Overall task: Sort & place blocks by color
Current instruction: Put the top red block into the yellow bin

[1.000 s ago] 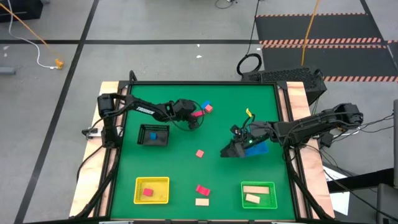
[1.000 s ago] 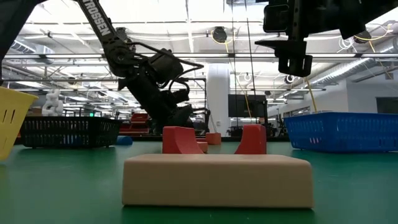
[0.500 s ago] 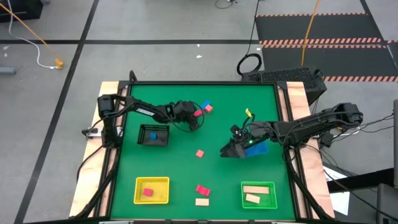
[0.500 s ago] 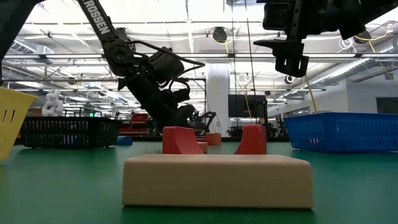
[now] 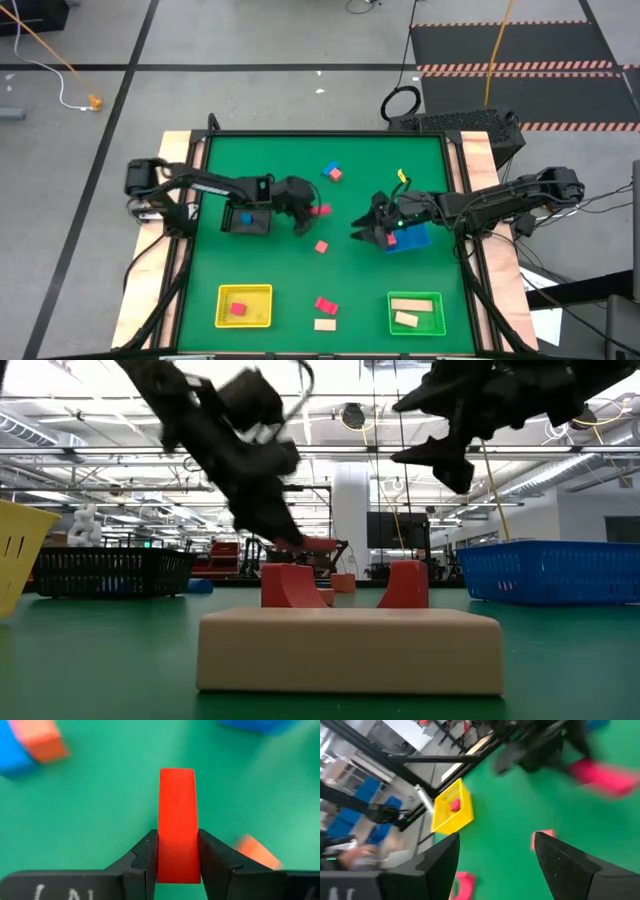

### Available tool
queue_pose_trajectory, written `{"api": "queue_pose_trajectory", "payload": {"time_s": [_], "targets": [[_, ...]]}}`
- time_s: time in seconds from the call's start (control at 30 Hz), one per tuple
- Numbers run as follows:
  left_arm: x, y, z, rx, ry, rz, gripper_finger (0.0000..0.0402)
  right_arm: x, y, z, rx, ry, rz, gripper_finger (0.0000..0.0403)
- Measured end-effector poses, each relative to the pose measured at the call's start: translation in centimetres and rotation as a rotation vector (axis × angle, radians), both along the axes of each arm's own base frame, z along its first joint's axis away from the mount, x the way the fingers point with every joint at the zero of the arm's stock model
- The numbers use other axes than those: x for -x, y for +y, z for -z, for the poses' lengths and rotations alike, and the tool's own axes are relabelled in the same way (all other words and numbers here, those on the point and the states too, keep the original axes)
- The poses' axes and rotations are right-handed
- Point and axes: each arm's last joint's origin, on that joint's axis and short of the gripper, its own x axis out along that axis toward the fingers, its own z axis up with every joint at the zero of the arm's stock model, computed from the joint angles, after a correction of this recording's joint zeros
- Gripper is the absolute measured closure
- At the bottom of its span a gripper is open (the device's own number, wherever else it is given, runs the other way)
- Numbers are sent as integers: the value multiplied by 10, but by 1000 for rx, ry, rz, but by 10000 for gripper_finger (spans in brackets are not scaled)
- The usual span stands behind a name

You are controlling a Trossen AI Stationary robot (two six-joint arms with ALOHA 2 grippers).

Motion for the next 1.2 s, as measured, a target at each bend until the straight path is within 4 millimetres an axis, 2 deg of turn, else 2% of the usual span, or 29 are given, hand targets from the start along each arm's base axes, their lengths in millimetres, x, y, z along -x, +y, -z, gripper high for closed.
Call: {"api": "queue_pose_trajectory", "payload": {"time_s": [0.17,0.3,0.43,0.57,0.73,0.9,1.2], "targets": [[27,-33,-23,104,112,138,293,-1,-14,0,194,-22,77,156],[52,-50,-42,222,199,154,293,-1,-25,-1,321,-22,180,156],[74,-67,-53,399,311,188,293,-2,-35,1,367,0,296,156],[92,-85,-55,532,463,190,293,-10,-38,9,362,-5,312,156],[106,-113,-56,608,590,222,293,-22,-40,22,398,-12,335,156],[116,-134,-59,614,631,260,293,-27,-46,33,435,27,385,156],[120,-152,-52,562,673,282,293,-33,-50,50,445,81,406,156]]}}
